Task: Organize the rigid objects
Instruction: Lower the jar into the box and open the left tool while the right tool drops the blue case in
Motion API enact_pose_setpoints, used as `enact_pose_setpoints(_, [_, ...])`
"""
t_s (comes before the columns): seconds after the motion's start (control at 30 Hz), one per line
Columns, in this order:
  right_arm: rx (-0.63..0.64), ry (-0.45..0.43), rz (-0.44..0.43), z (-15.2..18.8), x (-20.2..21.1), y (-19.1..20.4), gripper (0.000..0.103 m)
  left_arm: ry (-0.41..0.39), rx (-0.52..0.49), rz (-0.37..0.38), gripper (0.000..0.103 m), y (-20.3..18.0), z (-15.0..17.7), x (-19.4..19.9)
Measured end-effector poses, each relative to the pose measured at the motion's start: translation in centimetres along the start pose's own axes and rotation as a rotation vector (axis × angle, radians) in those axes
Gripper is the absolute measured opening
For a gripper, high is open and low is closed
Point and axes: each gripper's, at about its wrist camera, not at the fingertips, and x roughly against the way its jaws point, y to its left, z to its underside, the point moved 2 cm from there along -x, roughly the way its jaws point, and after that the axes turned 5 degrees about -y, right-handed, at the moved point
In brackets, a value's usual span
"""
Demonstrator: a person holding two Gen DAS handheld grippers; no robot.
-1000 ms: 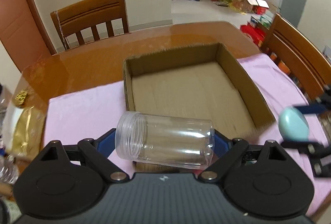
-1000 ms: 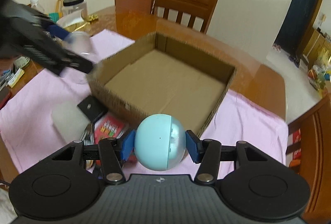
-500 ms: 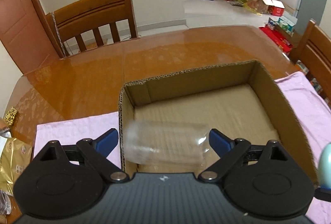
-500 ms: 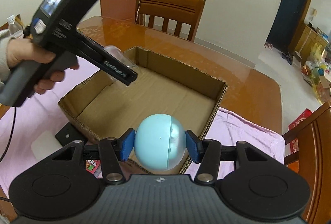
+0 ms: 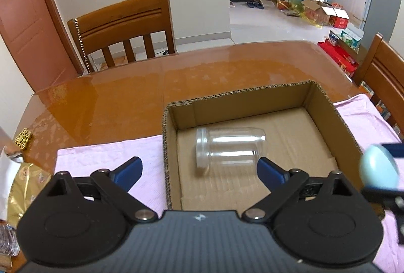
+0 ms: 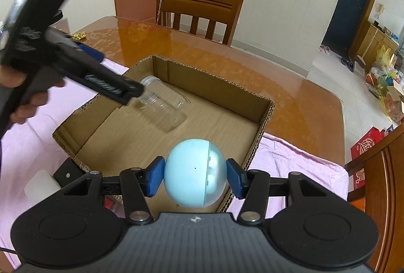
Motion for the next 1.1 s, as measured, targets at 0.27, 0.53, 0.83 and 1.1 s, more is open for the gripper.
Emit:
enact_pose_setpoints(0.27, [-0.048, 0.023, -0.009, -1.1, -2.5, -0.7, 0.058, -0.056, 0.047, -0.058, 0.097, 1.7, 2.1, 5.4])
enact_pose_setpoints(0.53, [-0.099, 0.070, 0.005, -2.9, -6.4, -2.0, 0.058, -0.050, 0.097, -0.094, 0.097, 3.3, 4.6, 8.5])
enact_pose_setpoints(0.83, [-0.121, 0.063, 0.053, -4.2, -9.3, -3.1, 0.063, -0.021, 0.116, -0.102, 0.097, 3.7, 6.9, 9.9])
enact_pose_setpoints(1.1, [-0.088, -0.023, 0.091, -5.2, -7.3, -2.8, 0.103, -0.026, 0.125, -0.098, 0.098, 3.8, 7.9, 10.7])
